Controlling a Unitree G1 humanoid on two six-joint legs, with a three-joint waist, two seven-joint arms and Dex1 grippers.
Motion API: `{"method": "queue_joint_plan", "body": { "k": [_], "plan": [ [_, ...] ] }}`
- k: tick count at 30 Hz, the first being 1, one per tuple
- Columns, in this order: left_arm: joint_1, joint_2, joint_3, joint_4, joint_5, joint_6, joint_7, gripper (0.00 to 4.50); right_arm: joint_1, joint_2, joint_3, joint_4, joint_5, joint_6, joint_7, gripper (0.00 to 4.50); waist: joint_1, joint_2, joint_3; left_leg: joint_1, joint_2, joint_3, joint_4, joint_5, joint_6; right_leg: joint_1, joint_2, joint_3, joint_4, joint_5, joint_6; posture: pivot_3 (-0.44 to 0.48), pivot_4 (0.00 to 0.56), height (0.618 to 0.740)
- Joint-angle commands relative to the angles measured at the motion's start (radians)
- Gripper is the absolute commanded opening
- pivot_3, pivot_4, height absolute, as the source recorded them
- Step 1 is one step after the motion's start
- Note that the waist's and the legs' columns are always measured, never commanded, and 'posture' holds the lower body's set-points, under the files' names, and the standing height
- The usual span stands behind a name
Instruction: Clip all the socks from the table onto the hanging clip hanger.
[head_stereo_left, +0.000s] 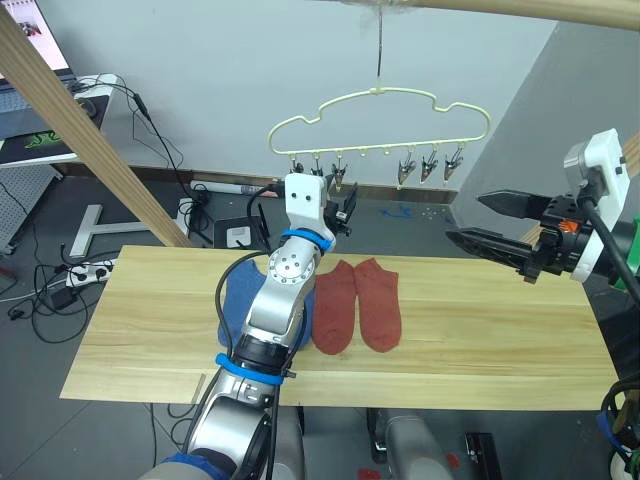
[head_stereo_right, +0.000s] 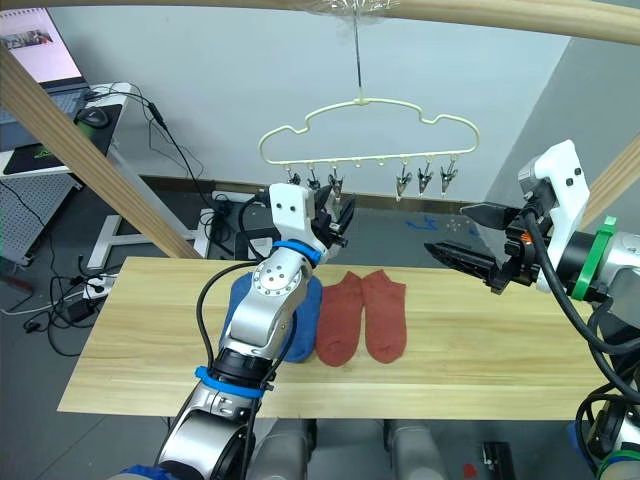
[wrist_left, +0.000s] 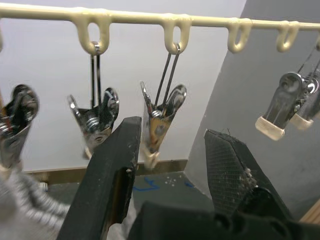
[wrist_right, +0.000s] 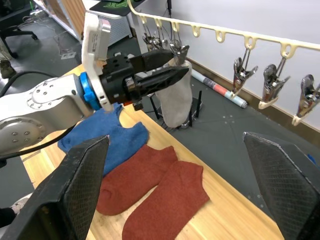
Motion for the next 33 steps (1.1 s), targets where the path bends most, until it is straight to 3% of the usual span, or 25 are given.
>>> {"method": "queue_joint_plan", "body": {
  "k": [1, 22, 25, 29, 33],
  "plan": [
    [-0.049, -0.016, 0.021, 0.012, 0.014, -0.045, 0.024, 2.29, 0.015, -0.017, -0.049, -0.029, 0.055, -0.004, -0.048, 4.46, -0.007, 0.0, 0.0, 0.0, 0.0, 0.0, 0.0, 0.0, 0.0, 0.0, 0.0, 0.0, 0.0, 0.0, 0.0, -0.105, 0.253, 0.74],
    [-0.085, -0.026, 0.056, 0.064, 0.016, -0.074, 0.038, 2.29, 0.111, -0.12, -0.025, 0.013, 0.294, -0.14, -0.254, 4.46, -0.015, 0.0, 0.0, 0.0, 0.0, 0.0, 0.0, 0.0, 0.0, 0.0, 0.0, 0.001, 0.0, 0.0, 0.0, -0.11, 0.262, 0.74],
    [-0.084, -0.026, 0.056, 0.066, 0.016, -0.076, 0.037, 1.76, 0.13, -0.143, -0.018, 0.018, 0.324, -0.171, -0.276, 4.5, -0.015, 0.0, 0.0, 0.0, 0.0, 0.0, 0.0, 0.0, 0.0, 0.0, 0.0, 0.001, 0.0, 0.0, 0.0, -0.11, 0.261, 0.74],
    [-0.084, -0.025, 0.057, 0.064, 0.015, -0.075, 0.036, 0.69, 0.155, -0.172, -0.01, 0.025, 0.358, -0.21, -0.301, 4.5, -0.015, 0.0, 0.0, 0.0, 0.0, 0.0, 0.0, 0.0, 0.0, 0.0, 0.0, 0.001, 0.0, 0.0, 0.0, -0.107, 0.261, 0.74],
    [-0.085, -0.024, 0.058, 0.064, 0.015, -0.076, 0.037, 0.18, 0.179, -0.194, 0.009, 0.029, 0.384, -0.253, -0.324, 4.5, -0.015, 0.0, 0.0, 0.0, 0.0, 0.001, 0.0, 0.0, 0.0, 0.0, 0.0, 0.001, 0.0, 0.0, 0.0, -0.102, 0.259, 0.74]
  ]
}}
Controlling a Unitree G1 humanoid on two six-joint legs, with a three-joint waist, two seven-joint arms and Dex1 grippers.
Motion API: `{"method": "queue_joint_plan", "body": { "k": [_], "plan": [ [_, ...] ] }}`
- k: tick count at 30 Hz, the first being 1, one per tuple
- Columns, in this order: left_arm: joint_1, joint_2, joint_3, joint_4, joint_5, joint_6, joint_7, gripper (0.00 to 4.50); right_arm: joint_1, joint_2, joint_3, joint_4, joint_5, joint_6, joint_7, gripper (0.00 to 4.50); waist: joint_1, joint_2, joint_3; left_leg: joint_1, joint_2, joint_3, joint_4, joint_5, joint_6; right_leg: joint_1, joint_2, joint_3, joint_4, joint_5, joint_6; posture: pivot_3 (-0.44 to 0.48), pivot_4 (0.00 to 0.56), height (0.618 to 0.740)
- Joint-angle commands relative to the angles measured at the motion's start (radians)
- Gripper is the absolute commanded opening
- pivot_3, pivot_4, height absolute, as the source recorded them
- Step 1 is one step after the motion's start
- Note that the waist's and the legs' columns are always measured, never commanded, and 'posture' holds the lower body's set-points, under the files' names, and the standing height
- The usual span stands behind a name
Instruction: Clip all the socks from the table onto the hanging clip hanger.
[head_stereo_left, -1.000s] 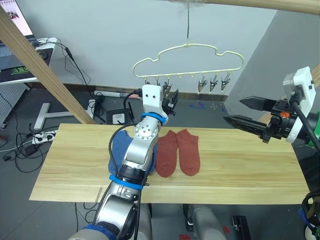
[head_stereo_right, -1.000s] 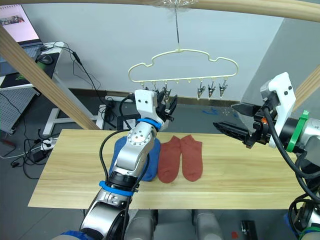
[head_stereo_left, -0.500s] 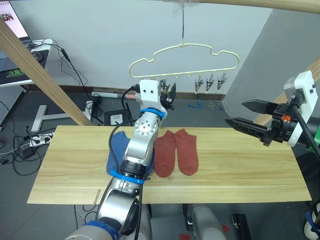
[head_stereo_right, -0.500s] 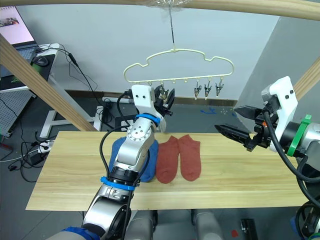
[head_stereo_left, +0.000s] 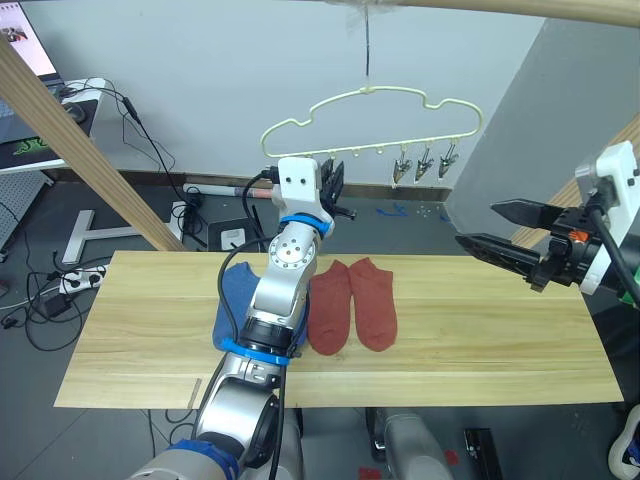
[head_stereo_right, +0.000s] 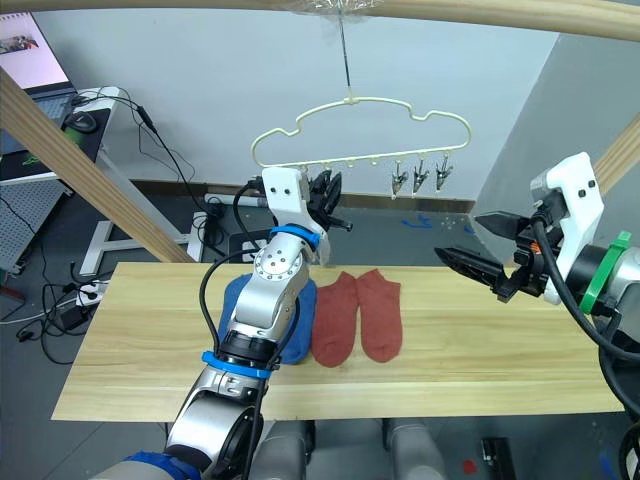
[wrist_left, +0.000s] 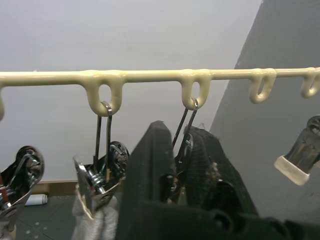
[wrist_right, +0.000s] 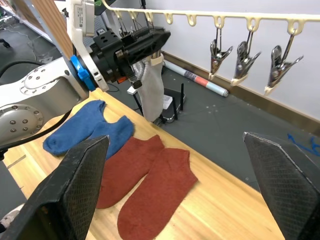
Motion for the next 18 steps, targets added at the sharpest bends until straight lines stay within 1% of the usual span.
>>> {"method": "queue_joint_plan", "body": {
  "k": [1, 3, 4, 6, 9, 13, 18],
  "plan": [
    [-0.014, -0.004, 0.004, -0.021, 0.005, -0.016, -0.002, 0.18, 0.012, -0.034, 0.0, -0.008, 0.033, -0.057, -0.02, 4.5, 0.0, 0.0, 0.0, 0.0, 0.0, 0.0, 0.0, 0.0, 0.0, 0.0, 0.0, 0.0, 0.0, 0.0, 0.0, -0.1, 0.257, 0.74],
    [-0.019, -0.002, 0.005, -0.024, -0.008, 0.003, -0.02, 0.18, 0.022, -0.058, 0.022, -0.001, 0.031, -0.058, -0.027, 4.5, 0.0, 0.0, 0.0, 0.0, 0.0, 0.0, 0.0, 0.0, 0.0, 0.0, 0.0, 0.0, 0.0, 0.0, 0.0, -0.099, 0.253, 0.74],
    [-0.025, 0.0, 0.01, -0.027, -0.019, 0.016, -0.029, 0.18, 0.031, -0.08, 0.058, -0.002, 0.001, -0.045, -0.026, 4.5, 0.0, 0.0, 0.0, 0.0, 0.0, 0.0, 0.0, 0.0, 0.0, 0.0, 0.0, 0.0, 0.0, 0.0, 0.0, -0.102, 0.254, 0.74],
    [-0.036, 0.009, 0.035, -0.051, -0.068, 0.078, -0.063, 0.18, 0.052, -0.1, 0.188, -0.025, -0.106, -0.036, -0.027, 4.5, 0.0, 0.0, 0.0, 0.0, 0.0, 0.0, 0.0, 0.0, 0.0, 0.0, 0.0, 0.0, 0.0, 0.0, 0.0, -0.098, 0.25, 0.74],
    [-0.053, 0.028, 0.071, -0.096, -0.155, 0.194, -0.133, 0.18, 0.023, -0.044, 0.382, -0.012, -0.23, -0.053, -0.052, 4.5, -0.007, 0.0, 0.0, 0.0, 0.0, 0.0, 0.0, 0.0, 0.0, 0.0, 0.001, 0.0, 0.0, -0.001, 0.002, -0.092, 0.247, 0.74],
    [-0.075, 0.047, 0.11, -0.131, -0.239, 0.307, -0.183, 0.18, -0.071, -0.005, 0.667, 0.041, -0.492, -0.122, 0.026, 4.5, -0.017, 0.0, 0.0, 0.0, 0.001, 0.0, 0.0, 0.0, 0.0, 0.0, 0.001, 0.0, 0.0, -0.001, 0.002, -0.08, 0.242, 0.74],
    [-0.09, 0.059, 0.117, -0.141, -0.258, 0.362, -0.189, 0.18, -0.193, 0.123, 0.89, 0.23, -0.717, -0.221, 0.139, 4.5, -0.021, 0.0, 0.0, 0.001, 0.001, 0.0, 0.0, 0.0, 0.0, 0.0, 0.001, 0.0, 0.0, -0.001, 0.002, -0.057, 0.243, 0.74]
  ]
}}
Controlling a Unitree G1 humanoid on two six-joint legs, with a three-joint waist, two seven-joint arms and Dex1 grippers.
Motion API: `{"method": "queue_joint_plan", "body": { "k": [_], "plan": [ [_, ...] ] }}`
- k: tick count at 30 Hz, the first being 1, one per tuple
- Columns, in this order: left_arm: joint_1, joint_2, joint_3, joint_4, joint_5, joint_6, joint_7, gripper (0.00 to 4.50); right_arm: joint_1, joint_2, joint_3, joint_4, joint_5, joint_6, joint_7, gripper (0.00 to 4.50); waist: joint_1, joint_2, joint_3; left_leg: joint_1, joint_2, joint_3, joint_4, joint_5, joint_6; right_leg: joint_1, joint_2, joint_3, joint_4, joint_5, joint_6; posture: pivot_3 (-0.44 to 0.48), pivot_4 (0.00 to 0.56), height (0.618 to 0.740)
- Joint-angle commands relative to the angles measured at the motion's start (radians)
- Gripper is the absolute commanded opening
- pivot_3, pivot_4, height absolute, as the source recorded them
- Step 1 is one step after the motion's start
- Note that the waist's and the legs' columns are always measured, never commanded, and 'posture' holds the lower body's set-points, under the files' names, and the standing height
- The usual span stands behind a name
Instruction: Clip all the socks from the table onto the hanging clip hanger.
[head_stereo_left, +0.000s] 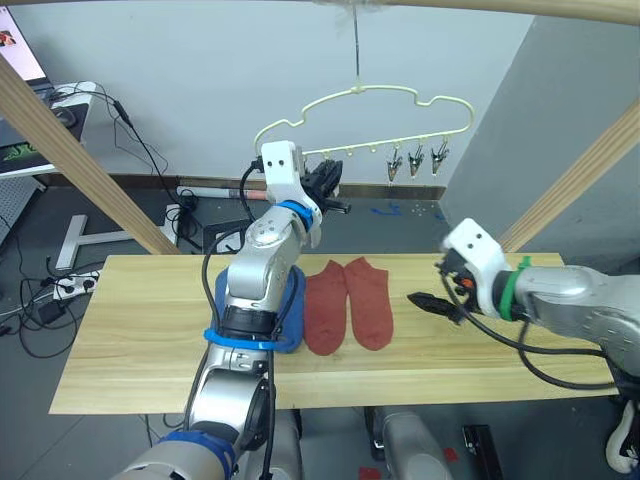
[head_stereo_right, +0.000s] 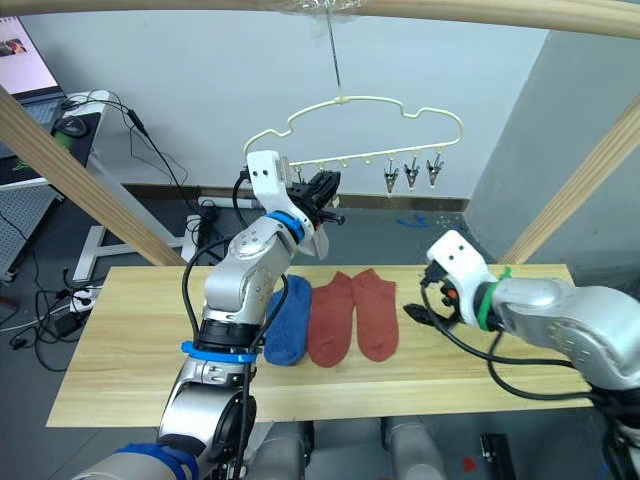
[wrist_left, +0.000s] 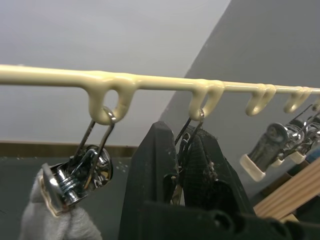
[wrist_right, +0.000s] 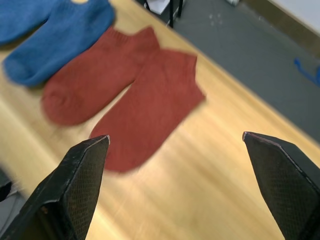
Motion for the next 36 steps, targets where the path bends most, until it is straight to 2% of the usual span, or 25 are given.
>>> {"method": "queue_joint_plan", "body": {
  "k": [1, 10, 19, 26, 31, 34, 36],
  "plan": [
    [-0.025, 0.003, -0.005, -0.044, -0.014, 0.019, -0.011, 0.18, -0.08, 0.046, 0.154, 0.115, -0.188, -0.103, 0.107, 4.5, 0.001, 0.0, 0.0, 0.0, 0.0, 0.0, 0.0, 0.0, 0.0, 0.0, 0.0, 0.0, 0.0, 0.0, 0.0, -0.052, 0.242, 0.74],
    [-0.039, -0.011, 0.004, -0.078, -0.047, 0.096, 0.002, 0.18, -0.204, 0.223, 0.353, 0.512, -0.517, -0.331, 0.303, 4.5, 0.013, 0.0, 0.0, 0.0, 0.0, -0.001, -0.001, 0.0, 0.0, 0.0, -0.001, -0.001, 0.0, 0.001, -0.002, -0.003, 0.25, 0.74],
    [-0.025, -0.007, -0.002, -0.137, -0.049, 0.154, 0.02, 0.18, -0.257, 0.387, 0.352, 0.879, -0.729, -0.56, 0.401, 4.5, 0.028, 0.0, 0.0, 0.0, 0.0, -0.001, -0.001, 0.0, 0.0, 0.0, -0.001, -0.002, 0.0, 0.001, -0.002, 0.043, 0.262, 0.74],
    [-0.007, -0.003, -0.006, -0.178, -0.045, 0.182, 0.035, 0.18, -0.276, 0.447, 0.324, 0.997, -0.82, -0.639, 0.448, 4.5, 0.031, 0.0, 0.0, 0.0, 0.0, -0.002, -0.001, 0.0, 0.0, 0.0, -0.001, -0.002, 0.001, 0.001, -0.002, 0.07, 0.267, 0.74],
    [-0.004, 0.002, -0.002, -0.189, -0.045, 0.194, 0.039, 0.18, -0.236, 0.458, 0.315, 0.985, -0.86, -0.65, 0.486, 4.5, 0.033, 0.0, 0.0, 0.0, 0.0, -0.002, -0.001, 0.0, 0.0, 0.0, -0.001, -0.002, 0.001, 0.001, -0.002, 0.081, 0.272, 0.74],
    [-0.004, 0.006, -0.002, -0.192, -0.046, 0.199, 0.04, 0.18, -0.217, 0.463, 0.303, 0.979, -0.881, -0.651, 0.493, 3.88, 0.033, 0.0, 0.0, 0.0, 0.0, -0.002, -0.001, 0.0, 0.0, 0.0, -0.001, -0.002, 0.001, 0.001, -0.002, 0.081, 0.274, 0.74],
    [-0.005, 0.008, -0.002, -0.191, -0.048, 0.202, 0.041, 0.18, -0.211, 0.467, 0.294, 0.982, -0.893, -0.649, 0.497, 3.23, 0.033, 0.0, 0.0, 0.001, 0.0, -0.002, -0.001, 0.0, 0.0, 0.0, -0.001, -0.002, 0.002, 0.001, -0.002, 0.081, 0.274, 0.74]
  ]
}}
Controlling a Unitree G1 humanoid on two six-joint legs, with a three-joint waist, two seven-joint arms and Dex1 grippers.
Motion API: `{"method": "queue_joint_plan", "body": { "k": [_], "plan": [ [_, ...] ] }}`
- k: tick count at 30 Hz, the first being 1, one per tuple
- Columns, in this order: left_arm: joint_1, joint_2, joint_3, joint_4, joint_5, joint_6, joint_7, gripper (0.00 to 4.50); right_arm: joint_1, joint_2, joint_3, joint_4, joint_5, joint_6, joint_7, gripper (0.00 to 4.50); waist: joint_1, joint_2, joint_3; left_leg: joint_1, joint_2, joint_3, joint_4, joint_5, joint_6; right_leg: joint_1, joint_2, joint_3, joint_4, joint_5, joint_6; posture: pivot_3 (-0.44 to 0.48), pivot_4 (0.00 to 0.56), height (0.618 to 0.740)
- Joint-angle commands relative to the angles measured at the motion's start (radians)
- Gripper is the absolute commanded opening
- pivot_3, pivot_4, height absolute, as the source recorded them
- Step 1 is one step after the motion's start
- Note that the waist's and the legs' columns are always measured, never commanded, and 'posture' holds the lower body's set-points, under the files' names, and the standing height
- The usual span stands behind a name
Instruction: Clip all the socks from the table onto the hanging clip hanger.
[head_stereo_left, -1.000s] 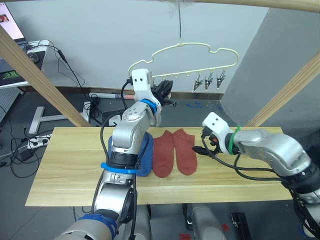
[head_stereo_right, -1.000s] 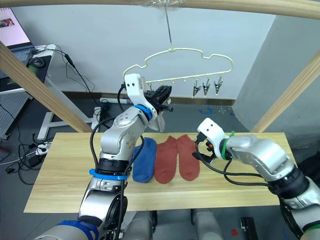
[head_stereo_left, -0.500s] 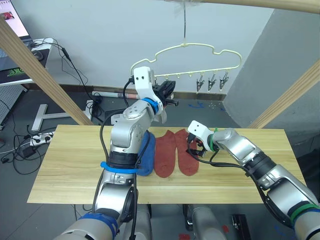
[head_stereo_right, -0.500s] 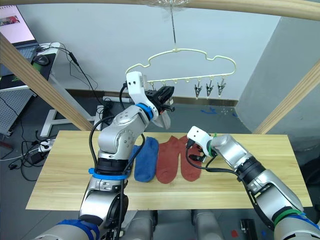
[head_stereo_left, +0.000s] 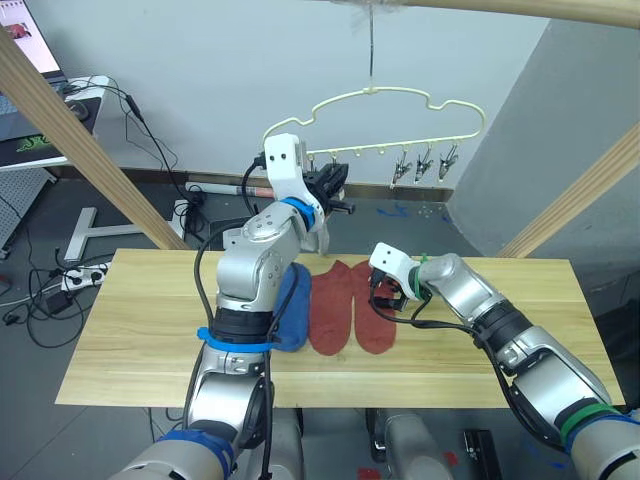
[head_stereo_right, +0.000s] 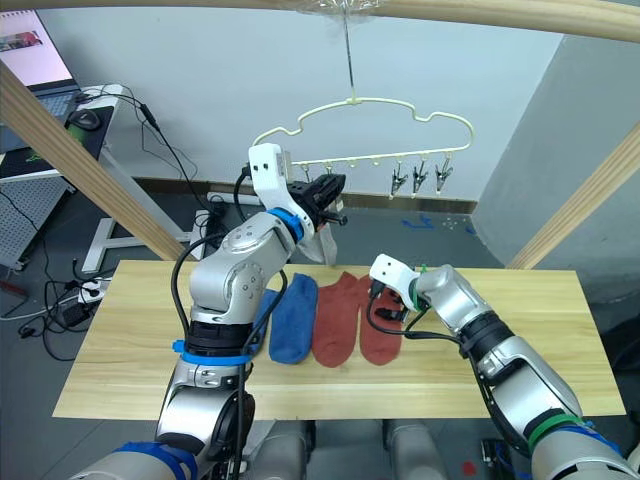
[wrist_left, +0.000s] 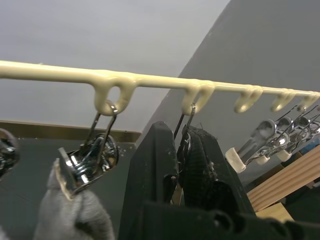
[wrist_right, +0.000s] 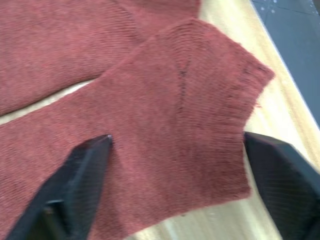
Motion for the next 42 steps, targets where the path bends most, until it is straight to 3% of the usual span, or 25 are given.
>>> {"method": "queue_joint_plan", "body": {
  "k": [1, 9, 14, 20, 24, 28, 35, 42],
  "plan": [
    [-0.008, 0.0, -0.001, -0.051, -0.009, -0.002, -0.001, 0.18, 0.026, 0.004, -0.017, -0.002, -0.031, 0.003, 0.011, 2.86, 0.0, 0.0, 0.0, 0.0, 0.0, 0.0, 0.0, 0.0, 0.0, 0.0, 0.0, 0.0, 0.0, 0.0, 0.0, 0.081, 0.274, 0.74],
    [-0.014, 0.004, 0.009, -0.044, -0.039, 0.029, -0.014, 0.18, 0.032, 0.006, -0.041, 0.002, -0.056, 0.013, 0.029, 0.03, 0.0, 0.0, 0.0, 0.002, 0.0, 0.0, 0.0, 0.0, 0.0, 0.001, 0.0, 0.0, 0.003, 0.0, 0.0, 0.073, 0.278, 0.74],
    [-0.04, -0.008, 0.077, -0.028, -0.13, 0.11, -0.022, 0.18, 0.054, -0.011, -0.076, -0.074, -0.048, 0.088, 0.047, 0.03, -0.001, 0.0, 0.0, 0.002, 0.0, 0.0, 0.0, 0.0, 0.0, 0.001, 0.0, 0.0, 0.004, 0.0, 0.0, 0.059, 0.275, 0.74],
    [-0.101, -0.014, 0.231, 0.035, -0.29, 0.243, 0.002, 0.18, 0.127, -0.061, -0.184, -0.415, 0.024, 0.256, 0.071, 0.03, -0.002, 0.0, 0.0, 0.001, 0.0, 0.0, 0.0, 0.0, 0.0, 0.0, 0.0, 0.0, 0.004, 0.0, 0.0, 0.027, 0.256, 0.74],
    [-0.125, 0.007, 0.274, 0.091, -0.341, 0.305, 0.003, 0.18, 0.144, -0.055, -0.265, -0.665, 0.123, 0.413, 0.082, 0.03, -0.009, 0.0, 0.0, 0.002, 0.0, 0.0, 0.0, 0.0, 0.0, 0.0, 0.0, 0.0, 0.004, 0.0, 0.0, 0.007, 0.242, 0.74],
    [-0.144, 0.007, 0.318, 0.132, -0.397, 0.362, 0.025, 0.18, 0.113, -0.037, -0.317, -0.794, 0.201, 0.516, 0.068, 0.03, -0.008, 0.0, 0.0, 0.002, 0.0, -0.001, 0.0, 0.0, -0.001, 0.0, 0.0, 0.0, 0.005, 0.0, 0.0, -0.01, 0.234, 0.74],
    [-0.194, 0.009, 0.399, 0.222, -0.459, 0.391, 0.088, 0.18, 0.035, -0.004, -0.343, -0.775, 0.258, 0.533, 0.028, 0.03, -0.009, 0.0, 0.0, 0.002, 0.0, -0.001, 0.001, 0.001, -0.001, 0.0, 0.0, 0.0, 0.005, 0.0, 0.0, -0.021, 0.222, 0.74],
    [-0.197, 0.022, 0.393, 0.234, -0.478, 0.395, 0.1, 0.18, -0.019, 0.0, -0.338, -0.714, 0.274, 0.494, 0.017, 0.03, -0.009, 0.0, 0.0, 0.002, 0.0, -0.001, 0.001, 0.001, -0.002, 0.0, 0.0, -0.001, 0.005, 0.0, 0.0, -0.014, 0.216, 0.74]
  ]
}}
